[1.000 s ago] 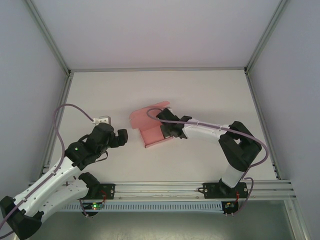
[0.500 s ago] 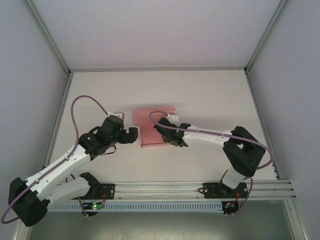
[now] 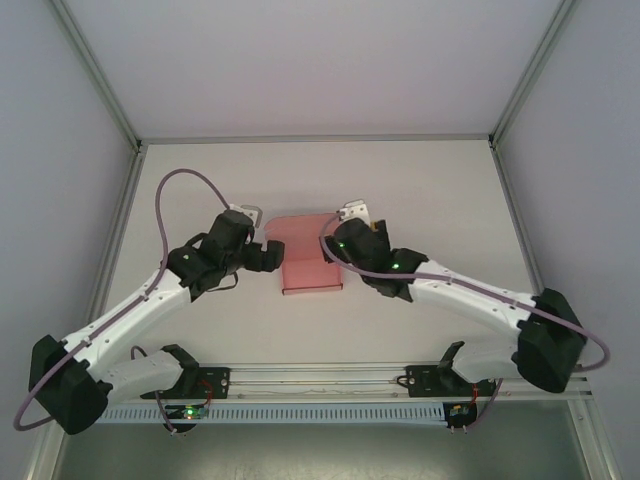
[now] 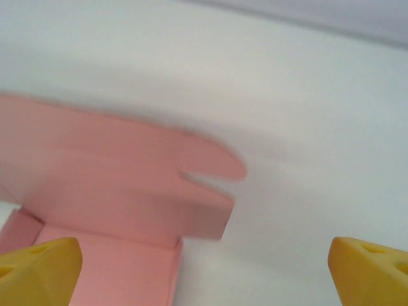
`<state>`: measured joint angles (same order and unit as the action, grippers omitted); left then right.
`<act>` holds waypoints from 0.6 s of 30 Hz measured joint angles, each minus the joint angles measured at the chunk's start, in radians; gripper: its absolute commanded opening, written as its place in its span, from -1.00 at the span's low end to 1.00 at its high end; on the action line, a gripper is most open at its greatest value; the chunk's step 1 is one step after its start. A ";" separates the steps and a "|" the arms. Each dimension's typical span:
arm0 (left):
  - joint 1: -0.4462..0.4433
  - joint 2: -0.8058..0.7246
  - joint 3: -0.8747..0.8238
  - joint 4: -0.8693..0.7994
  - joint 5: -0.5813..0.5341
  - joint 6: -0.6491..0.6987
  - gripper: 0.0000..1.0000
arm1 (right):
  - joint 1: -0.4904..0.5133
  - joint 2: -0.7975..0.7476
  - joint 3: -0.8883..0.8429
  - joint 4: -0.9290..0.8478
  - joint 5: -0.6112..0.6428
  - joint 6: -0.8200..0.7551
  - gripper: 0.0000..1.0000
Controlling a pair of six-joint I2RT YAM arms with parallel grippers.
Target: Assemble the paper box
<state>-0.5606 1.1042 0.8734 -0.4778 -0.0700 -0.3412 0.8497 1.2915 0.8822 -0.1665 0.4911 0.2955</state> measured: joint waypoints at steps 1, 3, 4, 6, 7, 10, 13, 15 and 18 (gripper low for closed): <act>0.013 0.012 0.001 0.009 0.021 0.014 1.00 | -0.026 -0.019 -0.011 0.030 -0.053 -0.068 0.97; 0.042 0.035 0.003 0.025 0.065 0.047 1.00 | -0.093 -0.028 -0.020 0.064 -0.198 -0.200 0.97; 0.056 0.048 0.005 0.031 0.084 0.062 1.00 | -0.122 -0.021 -0.018 0.070 -0.261 -0.245 0.97; 0.086 0.084 0.023 0.038 0.129 0.095 1.00 | -0.183 0.014 0.007 0.050 -0.391 -0.333 0.96; 0.101 0.103 0.037 0.039 0.151 0.108 1.00 | -0.207 0.038 0.029 0.034 -0.438 -0.367 0.97; 0.148 0.173 0.098 0.043 0.223 0.151 0.83 | -0.271 0.132 0.119 -0.013 -0.549 -0.454 0.96; 0.178 0.250 0.161 0.045 0.292 0.214 0.72 | -0.310 0.234 0.228 -0.091 -0.615 -0.534 0.91; 0.183 0.295 0.187 0.044 0.322 0.255 0.66 | -0.330 0.301 0.298 -0.145 -0.652 -0.567 0.85; 0.185 0.344 0.201 0.042 0.358 0.309 0.55 | -0.357 0.377 0.365 -0.205 -0.701 -0.596 0.66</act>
<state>-0.3756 1.4487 1.0744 -0.4358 0.2878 -0.0326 0.4927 1.6684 1.2476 -0.3717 -0.2096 -0.3008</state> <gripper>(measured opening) 0.802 0.889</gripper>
